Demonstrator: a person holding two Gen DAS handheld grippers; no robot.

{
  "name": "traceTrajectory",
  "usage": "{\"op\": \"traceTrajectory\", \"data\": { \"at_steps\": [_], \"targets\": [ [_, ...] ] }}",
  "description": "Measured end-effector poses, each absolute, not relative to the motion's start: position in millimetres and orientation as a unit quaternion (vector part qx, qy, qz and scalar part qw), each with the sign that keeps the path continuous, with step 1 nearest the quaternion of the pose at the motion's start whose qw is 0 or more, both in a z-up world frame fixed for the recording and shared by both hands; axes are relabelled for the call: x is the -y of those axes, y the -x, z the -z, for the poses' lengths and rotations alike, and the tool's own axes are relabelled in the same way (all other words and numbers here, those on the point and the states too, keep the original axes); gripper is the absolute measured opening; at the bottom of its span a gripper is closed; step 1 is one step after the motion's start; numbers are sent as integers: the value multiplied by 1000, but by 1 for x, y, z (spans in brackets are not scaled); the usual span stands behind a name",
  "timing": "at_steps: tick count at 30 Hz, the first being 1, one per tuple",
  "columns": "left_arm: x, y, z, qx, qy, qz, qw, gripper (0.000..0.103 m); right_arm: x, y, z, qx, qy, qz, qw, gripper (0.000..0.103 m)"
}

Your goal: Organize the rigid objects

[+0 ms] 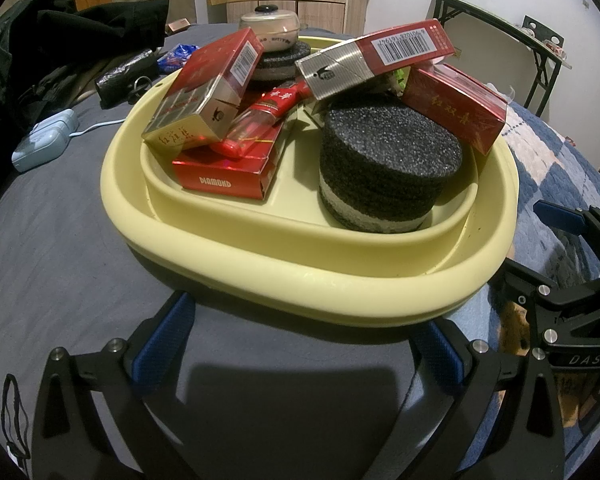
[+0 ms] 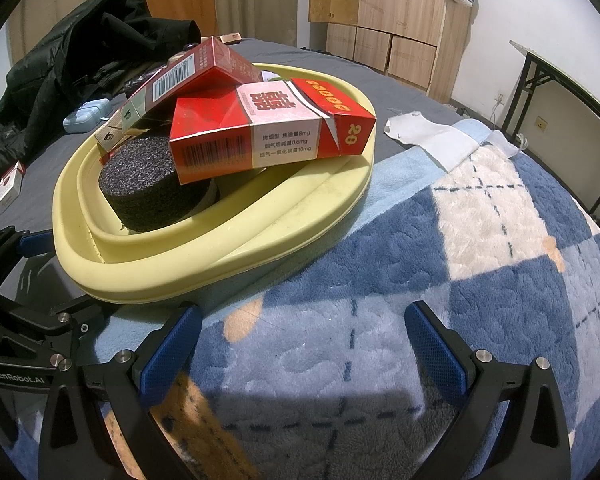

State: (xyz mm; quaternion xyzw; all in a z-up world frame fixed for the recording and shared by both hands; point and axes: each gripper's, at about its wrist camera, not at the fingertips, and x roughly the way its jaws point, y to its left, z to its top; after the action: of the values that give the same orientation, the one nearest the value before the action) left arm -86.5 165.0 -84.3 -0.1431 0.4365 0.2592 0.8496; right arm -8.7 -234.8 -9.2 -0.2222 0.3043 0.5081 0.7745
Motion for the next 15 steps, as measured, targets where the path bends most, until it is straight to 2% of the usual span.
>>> {"op": "traceTrajectory", "data": {
  "at_steps": [15],
  "targets": [
    [-164,86,84,-436,142,-260,850,103,235,9,9,-304,223,-508,775,103]
  ]
}}
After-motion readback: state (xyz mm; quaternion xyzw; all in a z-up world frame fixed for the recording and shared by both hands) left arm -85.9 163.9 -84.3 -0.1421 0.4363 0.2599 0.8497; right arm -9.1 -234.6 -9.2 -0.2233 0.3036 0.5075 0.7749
